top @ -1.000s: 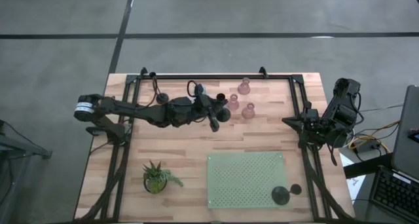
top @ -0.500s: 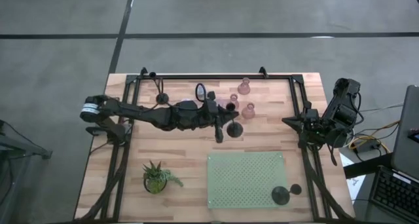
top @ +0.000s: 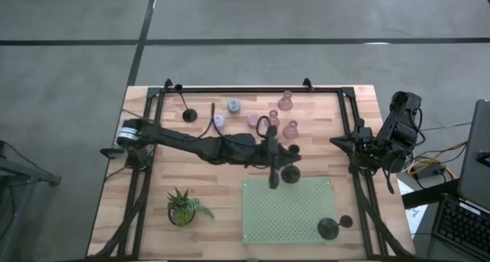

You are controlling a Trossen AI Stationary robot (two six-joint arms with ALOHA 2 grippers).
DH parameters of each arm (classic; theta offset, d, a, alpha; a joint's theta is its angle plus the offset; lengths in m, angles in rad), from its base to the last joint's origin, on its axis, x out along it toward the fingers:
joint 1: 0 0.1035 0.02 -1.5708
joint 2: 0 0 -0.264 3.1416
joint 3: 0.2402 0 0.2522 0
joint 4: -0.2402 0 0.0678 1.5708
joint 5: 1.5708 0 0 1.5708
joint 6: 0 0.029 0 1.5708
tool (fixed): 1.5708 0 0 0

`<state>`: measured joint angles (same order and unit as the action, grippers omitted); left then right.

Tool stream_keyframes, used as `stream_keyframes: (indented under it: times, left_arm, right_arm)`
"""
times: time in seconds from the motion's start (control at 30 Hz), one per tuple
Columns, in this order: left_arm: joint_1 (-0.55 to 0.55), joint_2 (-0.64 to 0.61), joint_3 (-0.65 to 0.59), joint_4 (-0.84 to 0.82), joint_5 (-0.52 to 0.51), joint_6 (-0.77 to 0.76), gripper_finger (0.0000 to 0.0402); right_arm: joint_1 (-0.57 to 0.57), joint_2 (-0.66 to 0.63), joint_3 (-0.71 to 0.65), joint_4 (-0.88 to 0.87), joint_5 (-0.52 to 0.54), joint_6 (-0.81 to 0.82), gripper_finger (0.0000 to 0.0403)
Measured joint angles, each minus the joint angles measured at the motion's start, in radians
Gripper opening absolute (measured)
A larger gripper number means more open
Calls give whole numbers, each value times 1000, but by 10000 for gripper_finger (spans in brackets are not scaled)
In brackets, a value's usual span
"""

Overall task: Pick & Place candle stick holders
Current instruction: Put the right black candle holder on the shelf aligned with the other black candle holder

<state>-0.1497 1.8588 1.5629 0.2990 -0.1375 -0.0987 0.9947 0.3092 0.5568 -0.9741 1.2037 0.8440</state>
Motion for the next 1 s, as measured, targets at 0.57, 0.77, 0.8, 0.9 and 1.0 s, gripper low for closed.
stream_keyframes:
  times: [0.57,0.77,0.8,0.9,1.0]
  left_arm:
    - [-8,133,105,12,103,-42,29]
    - [-14,143,104,14,103,-26,14]
    - [-14,143,104,15,103,-27,16]
    - [-15,145,103,9,105,-29,31]
    - [-16,150,101,-10,105,-30,38]
  right_arm:
    - [0,2,-2,3,-7,0,8]
    - [0,2,-2,3,-7,0,8]
    - [0,2,-2,3,-7,0,8]
    - [0,2,-2,3,-7,0,8]
    - [0,2,-2,3,-7,0,8]
